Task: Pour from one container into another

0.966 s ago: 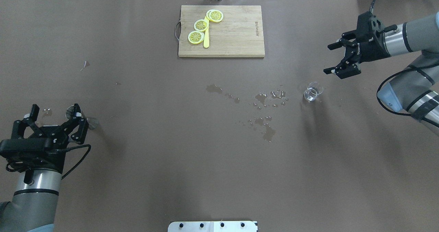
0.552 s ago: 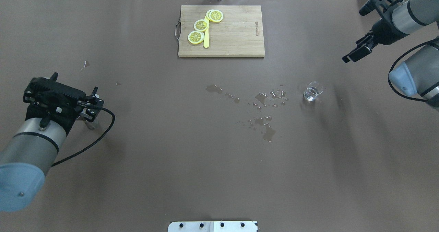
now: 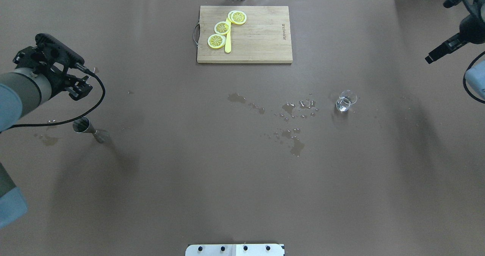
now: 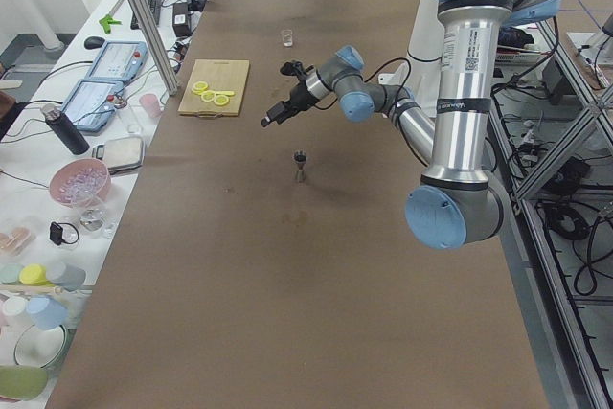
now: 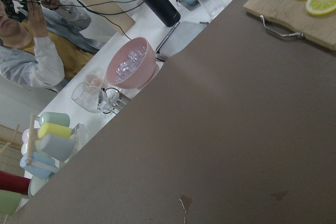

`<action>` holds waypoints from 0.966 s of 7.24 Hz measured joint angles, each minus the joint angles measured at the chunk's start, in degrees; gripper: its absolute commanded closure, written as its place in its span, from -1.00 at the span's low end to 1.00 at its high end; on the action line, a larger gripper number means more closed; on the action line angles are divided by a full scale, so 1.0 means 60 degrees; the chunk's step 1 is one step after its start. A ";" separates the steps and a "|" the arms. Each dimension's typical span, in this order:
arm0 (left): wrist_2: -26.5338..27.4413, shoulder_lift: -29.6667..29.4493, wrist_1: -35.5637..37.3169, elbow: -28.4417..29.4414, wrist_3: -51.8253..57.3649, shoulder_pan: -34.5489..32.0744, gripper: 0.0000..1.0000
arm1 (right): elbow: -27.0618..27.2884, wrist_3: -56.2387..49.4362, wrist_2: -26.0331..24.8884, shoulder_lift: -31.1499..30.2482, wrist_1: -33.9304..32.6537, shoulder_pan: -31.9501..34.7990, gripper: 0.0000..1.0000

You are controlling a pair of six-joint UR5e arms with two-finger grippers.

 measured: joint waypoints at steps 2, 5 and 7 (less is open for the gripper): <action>-0.2821 -0.0069 -0.0130 0.1028 0.0096 -0.1937 -0.98 | 0.0030 -0.0008 0.0314 -0.0958 -0.0057 0.0814 -1.00; -0.6913 -0.0074 -0.0069 0.3234 0.0117 -0.4406 -0.98 | 0.0046 0.0019 0.0988 -0.2291 -0.0095 0.2029 -1.00; -0.7875 -0.0020 0.0011 0.4786 0.0103 -0.5413 -0.98 | 0.0154 0.0032 0.1461 -0.2608 -0.0609 0.2676 -1.00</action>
